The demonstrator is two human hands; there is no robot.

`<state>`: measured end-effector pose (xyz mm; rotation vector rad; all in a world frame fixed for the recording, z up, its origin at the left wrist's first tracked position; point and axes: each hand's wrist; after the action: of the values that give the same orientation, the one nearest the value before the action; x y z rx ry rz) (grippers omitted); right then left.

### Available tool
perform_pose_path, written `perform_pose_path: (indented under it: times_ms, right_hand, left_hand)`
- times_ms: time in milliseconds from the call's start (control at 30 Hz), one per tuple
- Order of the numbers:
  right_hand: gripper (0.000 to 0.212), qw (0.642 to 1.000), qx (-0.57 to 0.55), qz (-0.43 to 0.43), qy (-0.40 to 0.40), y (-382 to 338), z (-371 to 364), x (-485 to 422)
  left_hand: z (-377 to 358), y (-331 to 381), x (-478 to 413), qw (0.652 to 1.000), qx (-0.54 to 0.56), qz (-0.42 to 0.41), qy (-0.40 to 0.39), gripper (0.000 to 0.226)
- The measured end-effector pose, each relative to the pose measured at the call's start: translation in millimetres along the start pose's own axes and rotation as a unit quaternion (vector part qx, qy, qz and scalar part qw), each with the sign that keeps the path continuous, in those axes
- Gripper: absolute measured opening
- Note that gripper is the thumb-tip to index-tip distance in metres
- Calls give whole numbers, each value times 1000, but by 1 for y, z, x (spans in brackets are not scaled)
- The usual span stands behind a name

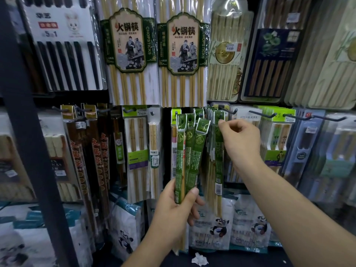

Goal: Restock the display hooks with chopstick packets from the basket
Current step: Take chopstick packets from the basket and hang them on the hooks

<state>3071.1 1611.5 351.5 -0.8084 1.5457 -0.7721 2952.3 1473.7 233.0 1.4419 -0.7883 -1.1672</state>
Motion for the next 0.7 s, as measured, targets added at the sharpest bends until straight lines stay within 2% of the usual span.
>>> perform_pose_path:
  times_ms: [67,133,267,333,433,567,633,700]
  right_hand:
    - [24,1000,1,11,17,-2,3,6]
    - [25,1000,-8,14,-4,-5,6,14]
    - [36,988,-92,-37,-115,-10,6,36]
    - [43,976,-152,-70,-138,-14,7,44]
    - [42,966,-192,-85,-152,-16,9,49]
    - [19,981,-118,-37,-149,-11,8,52]
    - [21,982,-123,-56,-133,-10,7,50]
    - [29,980,-150,-84,-104,-12,7,44]
  left_hand:
    - [0,2,1,1000,-10,6,-2,59]
    - [0,2,1,1000,-14,13,-7,73]
    - [-2,4,1,1000,-8,23,-13,76]
    - [-3,5,2,1000,-9,26,-11,77]
    - [-2,3,1,999,-13,30,-8,77]
    - [-4,1,0,999,2,30,-18,72]
    - [-5,0,0,999,25,24,-23,73]
    - [-5,-4,-1,1000,5,8,-10,58]
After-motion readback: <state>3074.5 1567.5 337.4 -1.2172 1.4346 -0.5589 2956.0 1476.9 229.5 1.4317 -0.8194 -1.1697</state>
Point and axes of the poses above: each hand's wrist, its own x-axis away from the middle knuckle, its own z-axis out of the back of the hand, y = z × x, and after that the axes turned 9 degrees about -x, right-handed
